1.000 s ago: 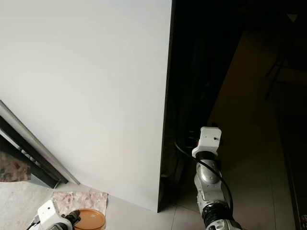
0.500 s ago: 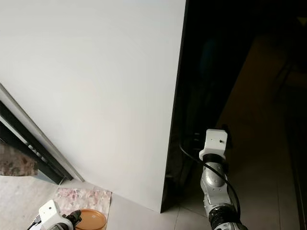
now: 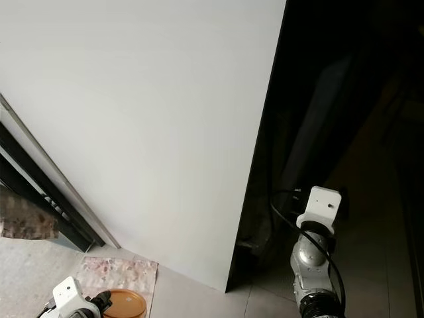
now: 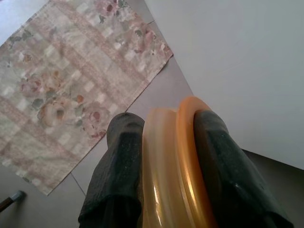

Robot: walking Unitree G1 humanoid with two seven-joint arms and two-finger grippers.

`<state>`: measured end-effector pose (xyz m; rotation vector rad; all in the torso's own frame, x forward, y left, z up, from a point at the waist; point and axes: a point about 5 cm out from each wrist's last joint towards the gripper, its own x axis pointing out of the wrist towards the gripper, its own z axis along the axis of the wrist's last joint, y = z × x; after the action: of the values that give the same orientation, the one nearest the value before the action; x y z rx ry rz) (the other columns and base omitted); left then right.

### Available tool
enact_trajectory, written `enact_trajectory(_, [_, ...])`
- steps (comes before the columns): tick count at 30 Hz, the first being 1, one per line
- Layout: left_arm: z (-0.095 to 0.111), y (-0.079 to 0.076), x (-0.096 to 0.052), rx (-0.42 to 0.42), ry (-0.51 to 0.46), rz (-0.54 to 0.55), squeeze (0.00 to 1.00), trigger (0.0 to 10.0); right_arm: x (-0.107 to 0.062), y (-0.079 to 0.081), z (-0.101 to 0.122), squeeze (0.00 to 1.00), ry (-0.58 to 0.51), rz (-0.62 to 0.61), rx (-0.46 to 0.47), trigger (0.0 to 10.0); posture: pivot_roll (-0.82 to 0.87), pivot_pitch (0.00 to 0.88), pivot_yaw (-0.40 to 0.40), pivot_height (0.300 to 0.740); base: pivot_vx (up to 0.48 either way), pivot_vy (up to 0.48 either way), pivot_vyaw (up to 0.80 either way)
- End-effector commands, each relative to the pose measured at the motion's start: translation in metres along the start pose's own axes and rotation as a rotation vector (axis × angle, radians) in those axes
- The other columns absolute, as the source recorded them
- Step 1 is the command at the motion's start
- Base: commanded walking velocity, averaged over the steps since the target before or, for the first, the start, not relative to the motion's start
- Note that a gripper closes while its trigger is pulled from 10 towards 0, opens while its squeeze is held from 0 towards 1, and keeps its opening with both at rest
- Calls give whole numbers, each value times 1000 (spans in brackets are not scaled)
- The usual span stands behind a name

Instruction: Restocking fridge

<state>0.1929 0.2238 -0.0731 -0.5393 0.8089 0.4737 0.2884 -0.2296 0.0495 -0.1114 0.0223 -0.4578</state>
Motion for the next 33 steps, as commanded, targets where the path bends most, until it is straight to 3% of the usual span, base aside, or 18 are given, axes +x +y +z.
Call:
enact_trajectory(1, [-7, 5, -1, 22, 21, 16, 0, 10000, -7, 4, -12, 0, 65, 26, -1, 10000, 6, 52, 7, 740, 0, 0, 0])
enact_trajectory(4, [-8, 6, -2, 21, 23, 18, 0, 10000, -13, 7, -23, 0, 128, 41, 15, 10000, 6, 52, 7, 740, 0, 0, 0])
enact_trajectory(9, [-9, 6, -2, 27, 28, 19, 0, 10000, -30, 2, -58, 0, 349, 61, 2, 10000, 4, 56, 6, 740, 0, 0, 0])
enact_trajectory(13, [-10, 6, -2, 30, 31, 19, 0, 10000, -40, 3, -74, 0, 458, 112, 12, 10000, 1, 56, 6, 740, 0, 0, 0])
enact_trajectory(17, [-12, 5, -2, 38, 38, 17, 0, 10000, -64, 15, -93, 0, 574, 298, -12, 10000, 2, 55, 6, 740, 0, 0, 0])
enact_trajectory(21, [-12, 6, -2, 43, 40, 20, 0, 10000, -90, 10, -115, 0, 724, 376, -77, 10000, 0, 56, 6, 740, 0, 0, 0])
enact_trajectory(28, [-11, 9, -3, 54, 38, 30, 0, 10000, -124, 4, -137, 0, 881, 445, -104, 10000, 13, 56, 10, 740, 0, 0, 0])
enact_trajectory(33, [-10, 11, -3, 82, 39, 32, 0, 10000, -129, -2, -141, 0, 917, 380, -59, 10000, 13, 57, 14, 740, 0, 0, 0])
